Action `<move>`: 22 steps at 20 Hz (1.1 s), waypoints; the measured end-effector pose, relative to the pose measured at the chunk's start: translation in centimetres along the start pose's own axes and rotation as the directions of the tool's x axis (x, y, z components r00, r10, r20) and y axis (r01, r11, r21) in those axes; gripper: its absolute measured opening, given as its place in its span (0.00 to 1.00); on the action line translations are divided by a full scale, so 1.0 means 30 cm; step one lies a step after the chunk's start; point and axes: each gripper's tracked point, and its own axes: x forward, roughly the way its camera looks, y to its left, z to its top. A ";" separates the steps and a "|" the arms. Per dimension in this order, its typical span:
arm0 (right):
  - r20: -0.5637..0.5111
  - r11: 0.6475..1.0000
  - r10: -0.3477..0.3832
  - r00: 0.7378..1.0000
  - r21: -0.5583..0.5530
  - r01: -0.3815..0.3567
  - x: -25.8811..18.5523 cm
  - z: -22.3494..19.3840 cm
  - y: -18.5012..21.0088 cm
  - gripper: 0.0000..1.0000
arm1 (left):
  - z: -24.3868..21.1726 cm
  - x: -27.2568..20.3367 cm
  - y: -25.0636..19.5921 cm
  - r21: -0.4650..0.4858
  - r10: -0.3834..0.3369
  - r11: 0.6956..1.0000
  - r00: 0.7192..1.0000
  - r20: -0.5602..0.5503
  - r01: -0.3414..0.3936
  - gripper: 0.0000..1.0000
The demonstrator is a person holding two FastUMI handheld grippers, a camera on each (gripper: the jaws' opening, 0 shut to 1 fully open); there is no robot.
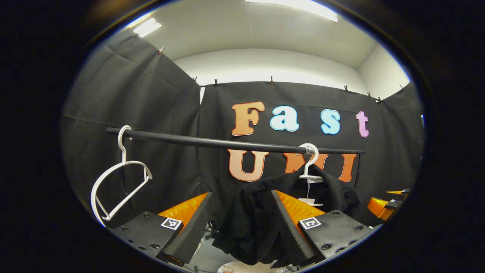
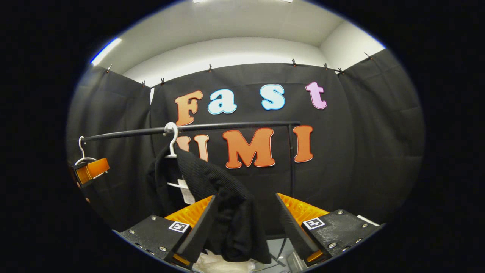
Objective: Grasp the clothes on the hanger with both hands and then place them into the laundry hamper below.
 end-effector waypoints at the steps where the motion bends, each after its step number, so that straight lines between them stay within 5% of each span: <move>1: -0.007 1.000 -0.004 1.000 0.016 0.004 0.011 -0.042 0.044 0.93 | 0.001 0.003 0.011 0.011 -0.013 1.000 1.000 0.010 0.013 0.97; 11: -0.069 0.994 -0.108 0.992 0.020 0.110 0.238 -0.398 0.287 0.93 | -0.148 -0.002 0.073 -0.026 -0.088 0.996 0.995 -0.046 0.087 0.93; 22: -0.051 0.963 -0.264 0.963 -0.074 0.260 0.443 -0.522 0.247 0.93 | -0.302 0.031 0.139 -0.012 -0.073 0.997 0.990 -0.123 0.073 0.96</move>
